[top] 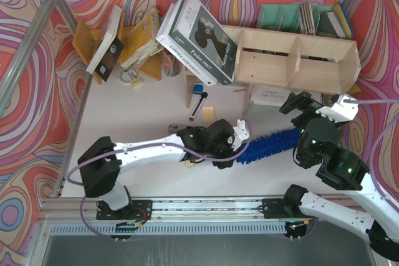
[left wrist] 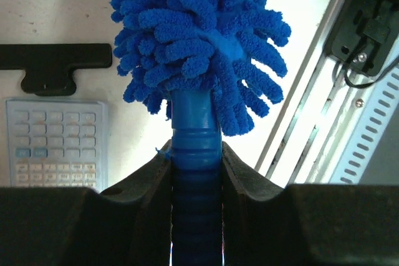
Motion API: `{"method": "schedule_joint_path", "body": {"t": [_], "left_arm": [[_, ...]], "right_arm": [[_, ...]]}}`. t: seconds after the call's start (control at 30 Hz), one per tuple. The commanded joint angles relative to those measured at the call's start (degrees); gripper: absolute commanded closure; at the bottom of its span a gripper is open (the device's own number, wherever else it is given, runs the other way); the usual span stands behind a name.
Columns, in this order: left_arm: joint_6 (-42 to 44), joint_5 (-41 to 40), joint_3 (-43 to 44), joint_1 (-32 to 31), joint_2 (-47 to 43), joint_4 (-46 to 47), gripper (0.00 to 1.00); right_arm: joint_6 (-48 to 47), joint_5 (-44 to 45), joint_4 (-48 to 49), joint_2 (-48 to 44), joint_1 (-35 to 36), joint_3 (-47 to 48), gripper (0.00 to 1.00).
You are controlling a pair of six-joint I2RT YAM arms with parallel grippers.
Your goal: Dust the bookshelf with a duster
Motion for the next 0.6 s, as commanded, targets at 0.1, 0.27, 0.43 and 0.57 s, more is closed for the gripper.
{"method": "schedule_joint_path", "body": {"t": [0.1,0.27,0.43,0.57], "left_arm": [[-1.06,-5.17,-1.24,-3.45,-14.23,-0.87,1.0],[-2.73,-9.13,-1.45,-4.66,-21.44,-5.21,1.0],[-3.3,-12.53,-0.6,-4.99,-27.09,-6.82,1.0],[-2.95,-15.37,1.17,-5.01,-30.14,-5.81,1.0]], "right_arm": [[0.98,6.32,0.08,-0.81,-0.06,-4.62,0.01],[9.45,9.06,-8.79,-0.09,-0.08,-0.25,0.01],[7.47,3.94,-10.39,-1.02,-0.07,7.19,0.01],[5.02,-2.01,-8.21,-3.01,-0.06,12.78,0.01]]}}
